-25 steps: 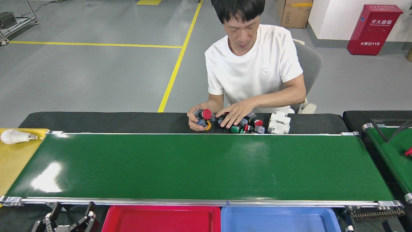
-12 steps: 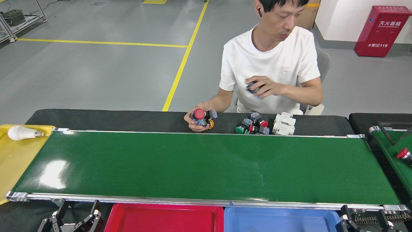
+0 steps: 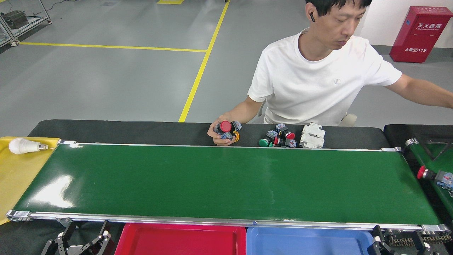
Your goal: Pick switch part from conveyor to tray
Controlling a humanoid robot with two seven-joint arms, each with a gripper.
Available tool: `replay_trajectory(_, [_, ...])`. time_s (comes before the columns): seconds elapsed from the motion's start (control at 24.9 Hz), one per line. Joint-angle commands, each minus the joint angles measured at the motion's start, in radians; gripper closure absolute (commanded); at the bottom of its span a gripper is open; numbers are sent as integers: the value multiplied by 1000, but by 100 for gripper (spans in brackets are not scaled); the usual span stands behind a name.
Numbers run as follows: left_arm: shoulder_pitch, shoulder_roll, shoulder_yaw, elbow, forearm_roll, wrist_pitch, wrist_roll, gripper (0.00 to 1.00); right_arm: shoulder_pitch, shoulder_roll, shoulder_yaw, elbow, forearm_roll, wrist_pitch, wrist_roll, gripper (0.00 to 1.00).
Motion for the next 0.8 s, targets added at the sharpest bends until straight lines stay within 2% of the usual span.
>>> replay_trajectory(0.0, [-4, 0, 6, -13, 3, -5, 3, 0, -15, -5, -1, -14, 0, -11, -2, 0])
replay_trajectory(0.28, [-9, -4, -2, -9, 3, -3, 3, 0, -15, -2, 11, -12, 0, -9, 0, 0])
replay_trajectory(0.52, [-29, -39, -6, -10, -14, 10, 3, 0, -13, -5, 14, -12, 0, -11, 0, 0])
replay_trajectory(0.76, [-29, -65, 2, -10, -83, 13, 3, 0, -15, -2, 57, -12, 0, -7, 0, 0])
